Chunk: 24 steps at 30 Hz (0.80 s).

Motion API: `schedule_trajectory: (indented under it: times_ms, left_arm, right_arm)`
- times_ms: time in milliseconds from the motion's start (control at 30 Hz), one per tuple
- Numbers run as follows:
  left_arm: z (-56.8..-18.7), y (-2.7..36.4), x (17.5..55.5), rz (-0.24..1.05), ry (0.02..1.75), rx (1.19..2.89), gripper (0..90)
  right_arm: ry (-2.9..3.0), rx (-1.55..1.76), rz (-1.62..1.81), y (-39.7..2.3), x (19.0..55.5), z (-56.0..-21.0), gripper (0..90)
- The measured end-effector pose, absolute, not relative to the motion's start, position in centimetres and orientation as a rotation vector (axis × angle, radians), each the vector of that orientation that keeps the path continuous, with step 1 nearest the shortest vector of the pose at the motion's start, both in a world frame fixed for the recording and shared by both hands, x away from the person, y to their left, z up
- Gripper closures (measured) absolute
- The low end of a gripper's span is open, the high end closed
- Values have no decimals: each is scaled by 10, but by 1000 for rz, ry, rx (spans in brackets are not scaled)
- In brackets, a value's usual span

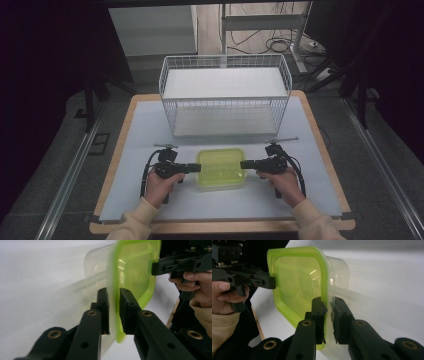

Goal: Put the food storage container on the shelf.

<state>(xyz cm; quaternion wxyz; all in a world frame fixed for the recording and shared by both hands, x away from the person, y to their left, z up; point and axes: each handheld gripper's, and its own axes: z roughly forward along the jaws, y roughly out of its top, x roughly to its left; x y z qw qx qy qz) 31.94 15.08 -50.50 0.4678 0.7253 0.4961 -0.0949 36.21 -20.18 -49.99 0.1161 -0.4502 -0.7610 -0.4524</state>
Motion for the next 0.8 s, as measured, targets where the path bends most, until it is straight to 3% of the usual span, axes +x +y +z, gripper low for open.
schedule_trajectory:
  times_ms: [800]
  left_arm:
    - [-479,158,313,-194,1138,1743,811]
  right_arm:
    - [-2279,-1258,-1482,-200,344,-462,809]
